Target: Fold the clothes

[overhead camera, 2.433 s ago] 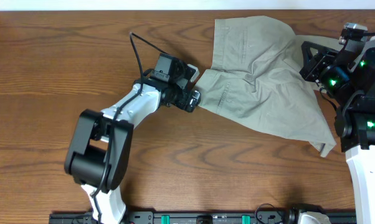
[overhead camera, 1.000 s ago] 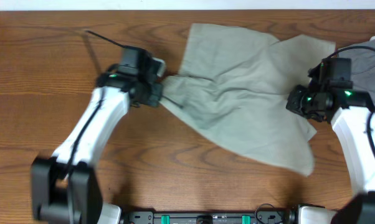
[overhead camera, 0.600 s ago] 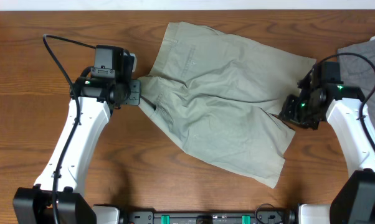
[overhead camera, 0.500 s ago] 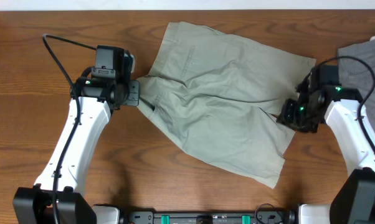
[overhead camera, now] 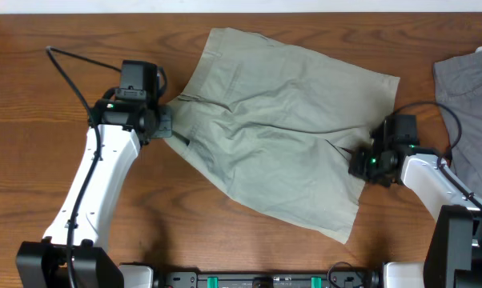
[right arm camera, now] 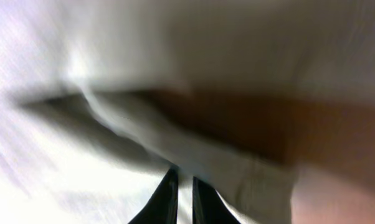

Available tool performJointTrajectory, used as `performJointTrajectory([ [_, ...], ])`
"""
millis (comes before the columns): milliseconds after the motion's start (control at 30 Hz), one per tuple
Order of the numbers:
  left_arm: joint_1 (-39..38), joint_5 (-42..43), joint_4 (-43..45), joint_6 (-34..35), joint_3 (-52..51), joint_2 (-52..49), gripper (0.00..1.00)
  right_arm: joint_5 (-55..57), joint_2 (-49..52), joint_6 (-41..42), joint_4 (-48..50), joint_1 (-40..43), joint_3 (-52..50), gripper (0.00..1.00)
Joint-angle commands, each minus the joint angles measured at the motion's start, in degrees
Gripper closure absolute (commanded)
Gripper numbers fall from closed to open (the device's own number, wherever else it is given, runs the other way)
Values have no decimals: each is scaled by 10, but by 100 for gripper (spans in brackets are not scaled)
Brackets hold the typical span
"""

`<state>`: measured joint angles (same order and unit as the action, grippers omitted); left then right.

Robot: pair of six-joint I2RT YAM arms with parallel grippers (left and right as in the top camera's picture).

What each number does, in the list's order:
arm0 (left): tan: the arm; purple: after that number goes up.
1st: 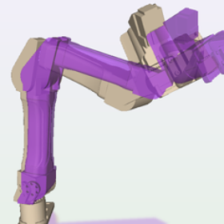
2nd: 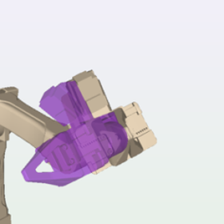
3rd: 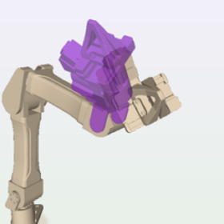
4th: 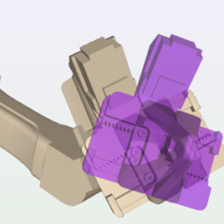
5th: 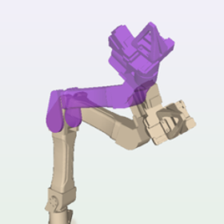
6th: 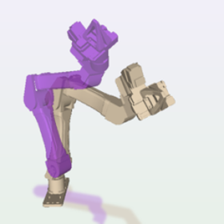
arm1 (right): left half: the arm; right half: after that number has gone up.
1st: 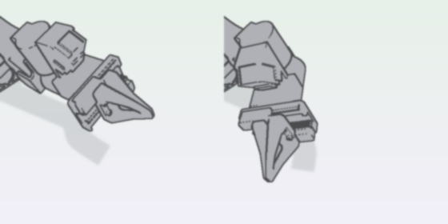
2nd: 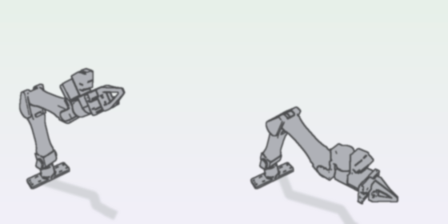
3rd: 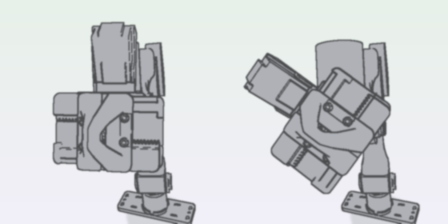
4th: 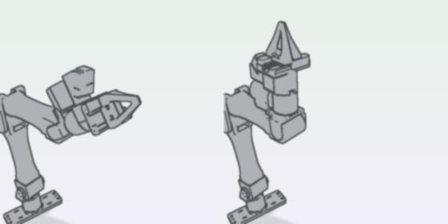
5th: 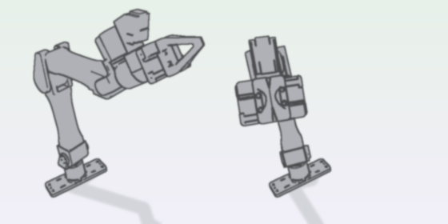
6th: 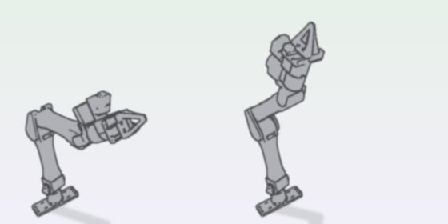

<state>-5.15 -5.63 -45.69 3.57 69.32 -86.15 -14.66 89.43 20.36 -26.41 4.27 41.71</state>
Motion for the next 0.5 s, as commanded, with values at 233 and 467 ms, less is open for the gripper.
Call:
performJointTrajectory([
  [233, 31, -26, -30, 66, 12, 0, 94, 9, 3, 18, 211, 20, 29, 87],
  [467, 41, -26, -48, 88, 12, 0, 94, -97, 3, -10, 67, 30, 62, 54],
])
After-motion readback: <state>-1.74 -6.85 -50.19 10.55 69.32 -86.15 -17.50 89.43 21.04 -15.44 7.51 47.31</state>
